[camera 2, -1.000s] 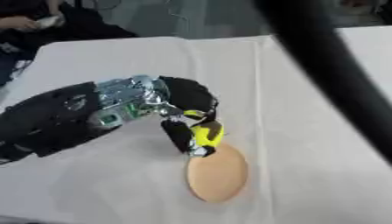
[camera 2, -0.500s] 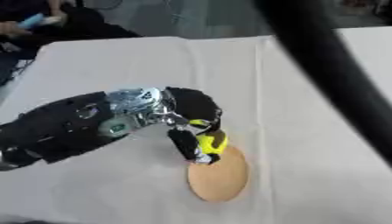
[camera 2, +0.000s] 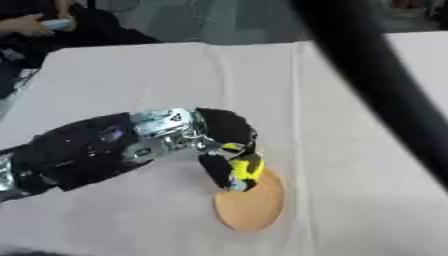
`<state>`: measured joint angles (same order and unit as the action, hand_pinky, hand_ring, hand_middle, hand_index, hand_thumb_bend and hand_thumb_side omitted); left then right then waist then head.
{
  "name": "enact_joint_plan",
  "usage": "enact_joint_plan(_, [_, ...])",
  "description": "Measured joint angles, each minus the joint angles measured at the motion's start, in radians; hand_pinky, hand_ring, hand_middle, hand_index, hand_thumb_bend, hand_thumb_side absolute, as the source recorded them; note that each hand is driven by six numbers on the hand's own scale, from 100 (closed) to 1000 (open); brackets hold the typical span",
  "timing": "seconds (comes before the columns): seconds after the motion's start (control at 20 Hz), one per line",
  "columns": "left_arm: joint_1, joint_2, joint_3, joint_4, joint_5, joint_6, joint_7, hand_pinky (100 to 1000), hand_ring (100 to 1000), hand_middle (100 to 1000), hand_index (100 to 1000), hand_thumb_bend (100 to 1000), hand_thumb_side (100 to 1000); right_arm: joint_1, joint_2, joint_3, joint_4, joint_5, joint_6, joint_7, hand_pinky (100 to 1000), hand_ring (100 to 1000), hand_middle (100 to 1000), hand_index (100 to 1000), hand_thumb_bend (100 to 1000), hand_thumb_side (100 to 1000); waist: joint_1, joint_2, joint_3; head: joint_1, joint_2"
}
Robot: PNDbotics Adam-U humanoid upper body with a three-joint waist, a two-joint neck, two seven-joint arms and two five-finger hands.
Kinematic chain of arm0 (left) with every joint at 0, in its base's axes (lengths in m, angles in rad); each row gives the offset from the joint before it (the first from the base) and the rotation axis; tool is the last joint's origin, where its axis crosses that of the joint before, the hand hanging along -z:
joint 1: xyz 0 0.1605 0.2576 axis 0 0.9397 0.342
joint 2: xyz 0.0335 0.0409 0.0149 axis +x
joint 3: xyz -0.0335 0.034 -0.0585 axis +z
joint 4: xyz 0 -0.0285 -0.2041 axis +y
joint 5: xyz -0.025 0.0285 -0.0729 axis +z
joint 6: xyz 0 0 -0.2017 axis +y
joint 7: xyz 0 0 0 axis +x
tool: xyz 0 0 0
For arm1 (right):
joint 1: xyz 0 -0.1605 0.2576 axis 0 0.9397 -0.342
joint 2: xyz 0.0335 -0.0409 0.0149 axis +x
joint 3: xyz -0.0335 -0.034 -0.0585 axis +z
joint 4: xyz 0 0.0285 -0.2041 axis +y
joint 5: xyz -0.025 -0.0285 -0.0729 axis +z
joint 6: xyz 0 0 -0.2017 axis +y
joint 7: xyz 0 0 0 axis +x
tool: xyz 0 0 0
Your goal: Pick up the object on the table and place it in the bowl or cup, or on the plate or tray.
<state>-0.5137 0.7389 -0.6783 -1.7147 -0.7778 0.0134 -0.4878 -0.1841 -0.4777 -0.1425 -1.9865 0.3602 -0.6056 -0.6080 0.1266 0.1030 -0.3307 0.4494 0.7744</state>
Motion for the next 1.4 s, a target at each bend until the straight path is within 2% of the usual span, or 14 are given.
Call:
enact_joint_plan(0.35, [0.004,-0.021,-0.02,0.024,0.025,-0.008,0.013,100,100,100,377,154,781,0.0,0.0,0.0,0.0,0.0,0.0,0.0,461,487,531,620,559,628,0.0,0.0,0.0,0.0,0.0])
enact_joint_plan(0.6, [0.004,-0.034,-0.027,0.034,0.063,-0.011,0.033,100,100,106,423,141,810,0.0,0.0,0.0,0.0,-0.001,0.0,0.0,461,487,531,620,559,628,0.0,0.0,0.0,0.001,0.0])
enact_joint_plan(0.65, [0.004,-0.036,-0.03,0.036,0.073,-0.012,0.039,100,100,255,482,148,840,0.0,0.0,0.0,0.0,-0.001,0.0,0.0,461,487,531,620,559,628,0.0,0.0,0.0,0.001,0.0])
enact_joint_plan(0.7, [0.004,-0.037,-0.032,0.036,0.083,-0.015,0.045,100,172,322,504,164,860,0.0,0.0,0.0,0.0,-0.002,0.0,0.0,461,487,531,620,559,627,0.0,0.0,0.0,0.001,0.0])
enact_joint_plan(0.75, [0.004,-0.037,-0.032,0.036,0.092,-0.018,0.052,170,326,434,557,225,858,0.0,0.0,0.0,0.0,-0.002,0.0,0.0,461,487,531,620,560,627,0.0,0.0,0.0,0.001,0.0])
enact_joint_plan(0.8, [0.004,-0.037,-0.033,0.036,0.099,-0.023,0.057,120,273,397,538,189,872,0.0,0.0,0.0,0.0,-0.002,0.0,0.0,461,487,531,620,559,627,0.0,0.0,0.0,0.001,0.0])
enact_joint_plan(0.85, [0.004,-0.037,-0.035,0.036,0.103,-0.027,0.061,393,549,590,652,392,840,0.0,0.0,0.0,0.0,-0.002,0.0,0.0,461,487,531,620,561,628,0.0,0.0,0.0,0.001,0.0])
enact_joint_plan(0.9, [0.004,-0.037,-0.036,0.036,0.103,-0.031,0.06,440,587,613,672,443,843,0.0,0.0,0.0,0.0,-0.002,0.0,0.0,461,487,531,620,560,627,0.0,0.0,0.0,0.001,0.0])
enact_joint_plan(0.95, [0.004,-0.036,-0.037,0.036,0.101,-0.037,0.055,546,672,669,706,525,863,0.0,0.0,0.0,0.0,-0.002,0.0,0.0,461,487,531,620,560,627,0.0,0.0,0.0,0.001,0.0])
enact_joint_plan(1.0, [0.004,-0.036,-0.037,0.036,0.096,-0.043,0.049,493,626,639,689,483,850,0.0,0.0,0.0,0.0,-0.002,0.0,0.0,461,487,531,620,560,627,0.0,-0.001,0.0,0.001,0.0])
enact_joint_plan(1.05, [0.004,-0.036,-0.037,0.036,0.09,-0.047,0.04,625,744,722,731,586,874,0.0,0.0,0.0,0.0,-0.002,0.0,0.0,461,487,531,620,559,628,0.0,-0.002,0.0,0.001,0.0])
enact_joint_plan(1.1, [0.004,-0.036,-0.036,0.036,0.082,-0.051,0.031,619,739,718,730,581,875,0.0,0.0,0.0,0.0,-0.002,0.0,0.0,461,487,531,620,559,628,0.0,-0.003,0.0,0.001,0.0])
enact_joint_plan(1.25, [0.004,-0.036,-0.03,0.036,0.067,-0.053,0.008,693,807,768,747,618,863,0.001,0.0,0.0,0.0,-0.002,0.0,0.0,461,487,531,620,560,627,0.0,-0.003,0.0,0.001,0.0])
enact_joint_plan(1.4, [0.005,-0.036,-0.025,0.036,0.056,-0.053,-0.006,702,816,774,746,619,853,0.001,0.0,0.0,0.0,-0.002,0.0,0.0,461,487,531,620,559,627,0.0,-0.003,0.001,0.001,0.0])
